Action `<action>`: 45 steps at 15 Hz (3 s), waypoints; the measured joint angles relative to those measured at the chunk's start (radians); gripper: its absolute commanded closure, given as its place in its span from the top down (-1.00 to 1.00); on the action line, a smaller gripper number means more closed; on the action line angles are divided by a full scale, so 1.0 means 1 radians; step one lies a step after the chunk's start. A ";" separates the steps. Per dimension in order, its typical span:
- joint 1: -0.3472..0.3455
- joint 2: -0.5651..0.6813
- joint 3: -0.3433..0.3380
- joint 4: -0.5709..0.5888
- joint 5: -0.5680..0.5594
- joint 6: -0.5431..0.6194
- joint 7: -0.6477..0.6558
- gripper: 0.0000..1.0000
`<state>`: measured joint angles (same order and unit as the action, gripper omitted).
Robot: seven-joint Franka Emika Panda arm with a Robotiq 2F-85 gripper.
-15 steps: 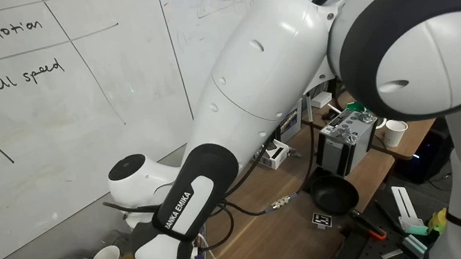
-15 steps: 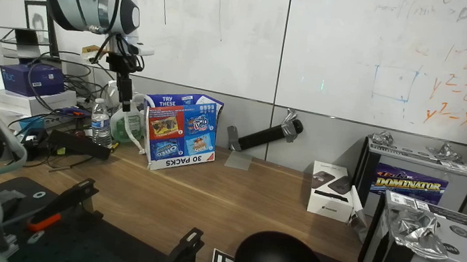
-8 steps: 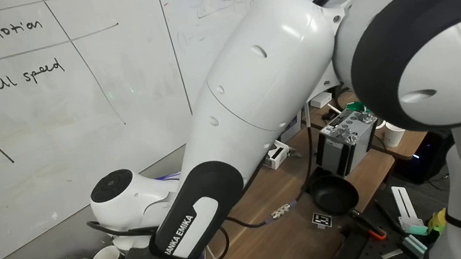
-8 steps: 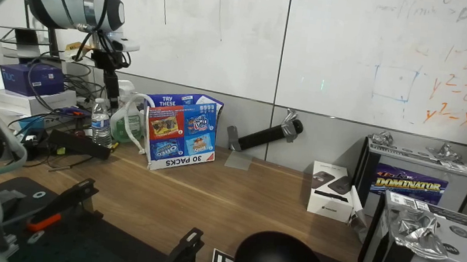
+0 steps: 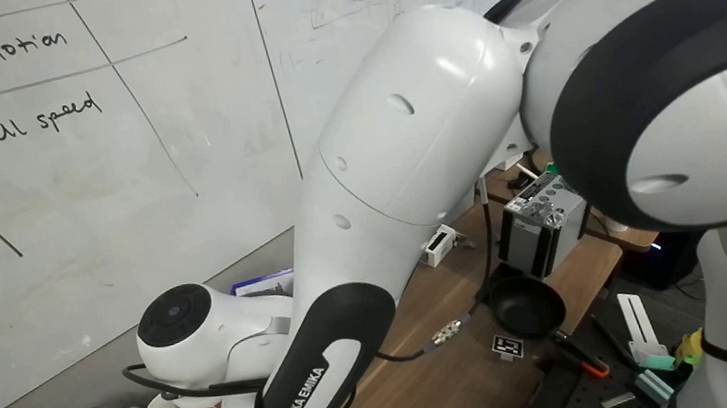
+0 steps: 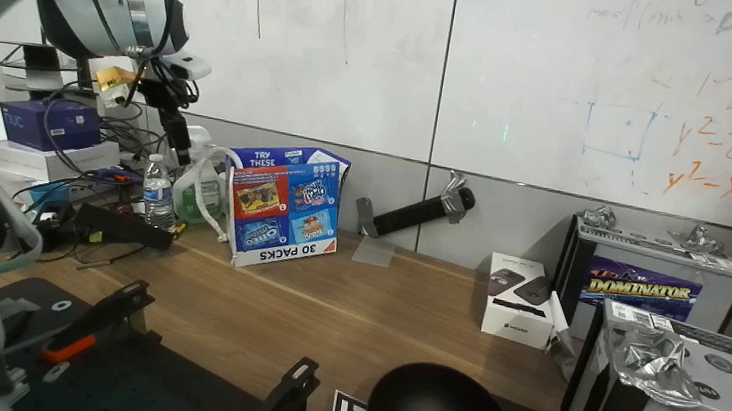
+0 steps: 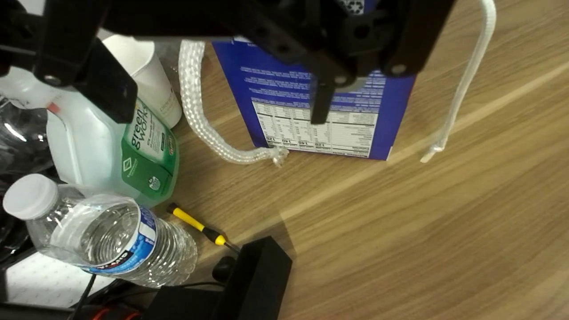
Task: Put the white ropes in the carton box
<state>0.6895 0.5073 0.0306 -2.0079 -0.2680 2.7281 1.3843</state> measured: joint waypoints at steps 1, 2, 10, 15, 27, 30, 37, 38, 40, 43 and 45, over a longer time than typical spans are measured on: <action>0.006 0.009 -0.011 0.003 -0.006 0.021 0.000 1.00; 0.011 0.020 -0.022 0.007 -0.010 0.041 0.000 1.00; 0.082 0.125 -0.120 0.072 -0.015 0.126 0.000 1.00; 0.145 0.149 -0.176 0.099 -0.015 0.127 0.001 1.00; 0.241 0.177 -0.297 0.114 -0.015 0.148 0.008 1.00; 0.246 0.195 -0.311 0.121 -0.015 0.157 0.008 1.00; 0.275 0.209 -0.344 0.124 -0.015 0.166 0.008 -0.16; 0.278 0.209 -0.346 0.124 -0.015 0.166 0.008 -0.34; 0.282 0.209 -0.349 0.125 -0.015 0.166 0.008 -0.61; 0.283 0.209 -0.350 0.125 -0.015 0.166 0.007 -0.88; 0.283 0.209 -0.353 0.126 -0.015 0.165 0.007 -0.95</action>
<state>0.9729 0.7161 -0.3220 -1.8819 -0.2831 2.8935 1.3917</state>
